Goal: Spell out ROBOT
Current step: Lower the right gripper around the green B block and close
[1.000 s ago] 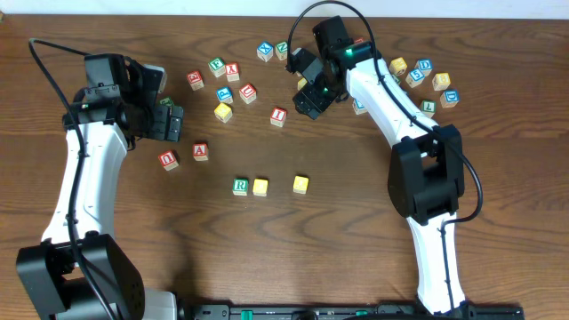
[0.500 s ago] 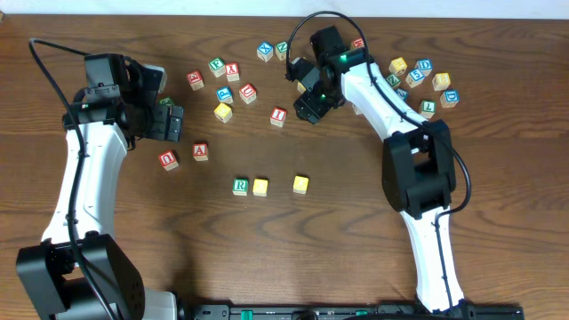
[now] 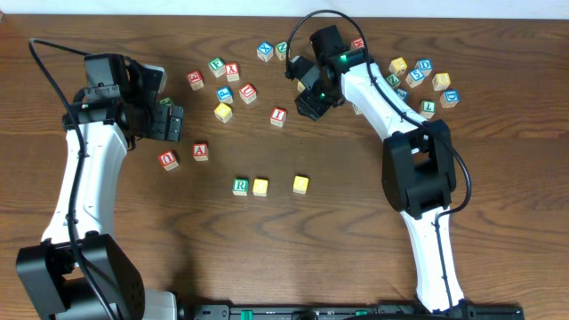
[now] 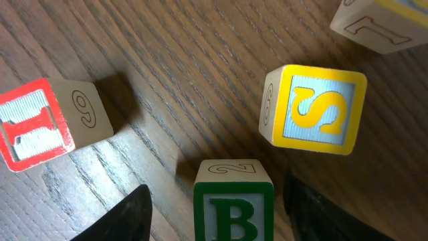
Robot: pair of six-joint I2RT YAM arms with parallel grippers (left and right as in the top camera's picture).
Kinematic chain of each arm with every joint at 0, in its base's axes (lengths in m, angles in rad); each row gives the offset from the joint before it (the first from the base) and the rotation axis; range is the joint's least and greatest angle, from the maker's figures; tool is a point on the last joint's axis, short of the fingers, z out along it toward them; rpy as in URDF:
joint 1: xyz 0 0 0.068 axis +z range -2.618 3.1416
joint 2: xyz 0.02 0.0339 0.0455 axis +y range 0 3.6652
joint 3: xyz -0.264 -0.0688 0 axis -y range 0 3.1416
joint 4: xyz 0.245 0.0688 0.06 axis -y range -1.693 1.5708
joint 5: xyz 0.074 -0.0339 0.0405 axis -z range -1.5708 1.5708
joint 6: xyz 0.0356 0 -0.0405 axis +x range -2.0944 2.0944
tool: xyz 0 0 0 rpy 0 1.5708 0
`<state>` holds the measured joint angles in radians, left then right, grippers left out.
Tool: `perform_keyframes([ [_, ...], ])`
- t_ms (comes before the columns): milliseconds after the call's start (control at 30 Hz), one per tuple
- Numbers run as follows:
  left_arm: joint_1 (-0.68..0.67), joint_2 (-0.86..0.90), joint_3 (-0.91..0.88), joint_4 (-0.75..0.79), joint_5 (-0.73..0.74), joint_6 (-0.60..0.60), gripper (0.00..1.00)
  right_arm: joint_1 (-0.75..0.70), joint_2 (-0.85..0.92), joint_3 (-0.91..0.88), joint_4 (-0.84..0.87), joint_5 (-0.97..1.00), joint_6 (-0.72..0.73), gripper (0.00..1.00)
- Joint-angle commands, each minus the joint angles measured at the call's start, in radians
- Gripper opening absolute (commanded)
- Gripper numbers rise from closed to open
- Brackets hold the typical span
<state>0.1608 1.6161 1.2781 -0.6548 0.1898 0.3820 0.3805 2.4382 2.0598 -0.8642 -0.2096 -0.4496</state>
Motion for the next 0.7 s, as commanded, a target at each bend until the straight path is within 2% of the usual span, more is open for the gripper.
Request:
perform_keyframes([
  [0, -0.001, 0.011, 0.022, -0.003, 0.012, 0.006, 0.98, -0.013, -0.003, 0.008, -0.002, -0.011, 0.008, 0.58],
  [400, -0.001, 0.011, 0.022, -0.003, 0.012, 0.006, 0.98, -0.022, -0.003, 0.008, -0.016, -0.011, 0.007, 0.54],
  [667, -0.001, 0.011, 0.022, -0.003, 0.012, 0.006, 0.98, -0.022, -0.003, 0.008, -0.018, -0.037, 0.007, 0.47],
])
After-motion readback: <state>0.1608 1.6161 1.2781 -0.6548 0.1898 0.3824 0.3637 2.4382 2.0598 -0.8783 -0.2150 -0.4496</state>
